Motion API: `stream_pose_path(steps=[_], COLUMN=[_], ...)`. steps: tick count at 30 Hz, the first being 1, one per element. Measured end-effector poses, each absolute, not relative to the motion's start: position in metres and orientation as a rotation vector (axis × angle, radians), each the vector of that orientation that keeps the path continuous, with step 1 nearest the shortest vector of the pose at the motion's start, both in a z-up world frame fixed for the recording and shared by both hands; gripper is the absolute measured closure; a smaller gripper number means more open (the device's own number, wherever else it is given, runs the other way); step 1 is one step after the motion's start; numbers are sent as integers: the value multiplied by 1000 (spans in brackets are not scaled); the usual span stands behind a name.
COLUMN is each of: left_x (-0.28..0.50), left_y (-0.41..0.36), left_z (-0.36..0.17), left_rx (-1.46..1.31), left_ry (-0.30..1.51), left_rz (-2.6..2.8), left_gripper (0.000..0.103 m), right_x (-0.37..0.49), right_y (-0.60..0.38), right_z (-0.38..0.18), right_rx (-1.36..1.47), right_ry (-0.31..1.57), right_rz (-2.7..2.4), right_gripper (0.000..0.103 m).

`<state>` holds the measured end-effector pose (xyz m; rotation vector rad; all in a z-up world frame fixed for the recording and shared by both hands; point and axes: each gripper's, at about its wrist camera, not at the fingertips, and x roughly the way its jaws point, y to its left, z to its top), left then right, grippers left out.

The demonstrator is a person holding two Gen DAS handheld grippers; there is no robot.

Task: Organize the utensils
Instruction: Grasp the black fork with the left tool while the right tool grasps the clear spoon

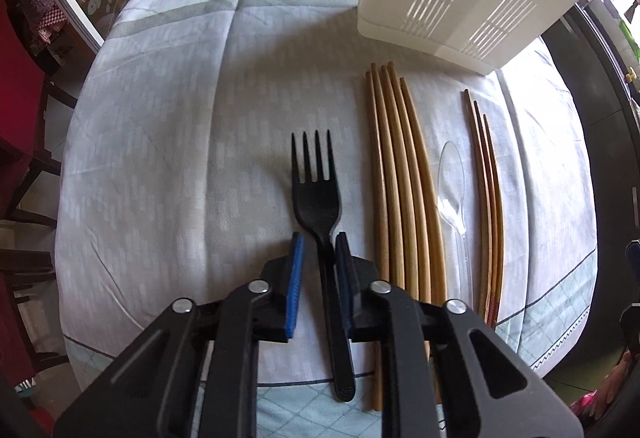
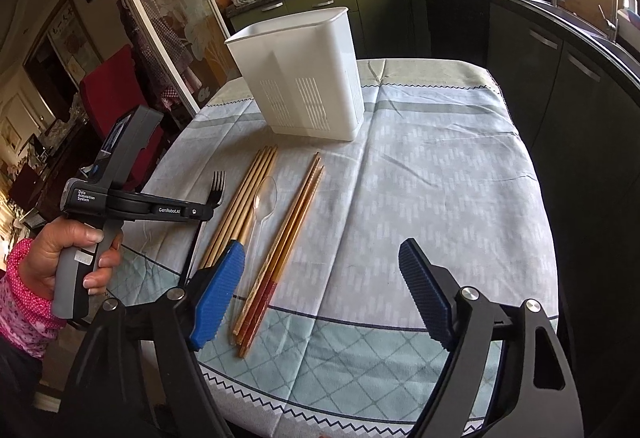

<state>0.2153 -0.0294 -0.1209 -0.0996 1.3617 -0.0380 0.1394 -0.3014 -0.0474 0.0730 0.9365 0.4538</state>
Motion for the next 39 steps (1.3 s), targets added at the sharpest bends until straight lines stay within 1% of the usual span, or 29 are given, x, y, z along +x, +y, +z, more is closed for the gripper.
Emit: stream_pose_path(steps=[3, 5, 8, 13, 14, 16, 18, 19, 21, 24, 31, 32, 33, 39], left_x=[217, 219, 222, 225, 225, 225, 225, 226, 226, 225, 222, 221, 220, 219], left_y=[-34, -37, -33, -20, -19, -15, -12, -12, -11, -8, -7, -8, -9, -13], left_z=[-121, -122, -123, -123, -123, -123, -123, -123, -123, -123, -124, -124, -124, -124], left_rx=[-78, -67, -60, -45, -44, -40, -37, -37, -32, -17, -9, -6, -4, 0], left_ry=[1361, 1361, 1363, 1365, 1365, 1366, 1363, 1362, 1358, 1353, 1346, 1344, 1344, 1342], left_rz=[-39, -39, -27, -6, -5, -6, -9, -12, -16, -20, -27, -27, -27, -27], left_gripper=[94, 94, 94, 94, 94, 94, 94, 94, 94, 94, 94, 94, 94, 94], right_x=[142, 144, 152, 180, 185, 196, 207, 212, 221, 226, 236, 235, 237, 239], right_y=[-296, -289, -276, -243, -235, -222, -211, -206, -197, -186, -178, -177, -177, -170], right_z=[-48, -47, -46, -54, -59, -67, -77, -82, -93, -106, -118, -119, -121, -128], right_rx=[59, 47, 64, 70, 62, 52, 65, 65, 69, 32, -31, -41, -51, -46], right_ry=[950, 955, 980, 1082, 1110, 1158, 1213, 1240, 1292, 1333, 1340, 1344, 1350, 1374], right_rz=[473, 491, 547, 626, 635, 632, 624, 632, 650, 642, 569, 561, 553, 561], right_gripper=[30, 30, 14, 14, 15, 26, 48, 53, 76, 83, 83, 86, 91, 92])
